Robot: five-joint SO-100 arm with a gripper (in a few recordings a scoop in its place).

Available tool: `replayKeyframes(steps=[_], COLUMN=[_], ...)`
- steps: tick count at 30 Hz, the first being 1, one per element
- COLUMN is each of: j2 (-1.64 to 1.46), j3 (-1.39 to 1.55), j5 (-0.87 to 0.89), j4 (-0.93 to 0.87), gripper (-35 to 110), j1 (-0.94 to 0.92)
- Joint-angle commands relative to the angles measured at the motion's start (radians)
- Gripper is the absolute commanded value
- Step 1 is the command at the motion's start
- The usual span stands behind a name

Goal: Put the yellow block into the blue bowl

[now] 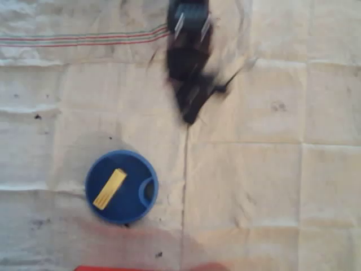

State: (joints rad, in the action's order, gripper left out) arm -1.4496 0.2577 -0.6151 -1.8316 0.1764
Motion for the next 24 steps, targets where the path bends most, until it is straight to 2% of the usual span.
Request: replayKeyframes(steps=[1,15,20,24], j2=[-0.155,-0.39,-0.534,-0.732], j3=[-0.057,-0.017,0.189,0.468], j5=[0.094,0.491,0.491,0.488], j4=[-0.002,-0.011,-0.011,0.002], gripper=[0,0,0,0], j1=[0.006,0.008,0.081,0.138])
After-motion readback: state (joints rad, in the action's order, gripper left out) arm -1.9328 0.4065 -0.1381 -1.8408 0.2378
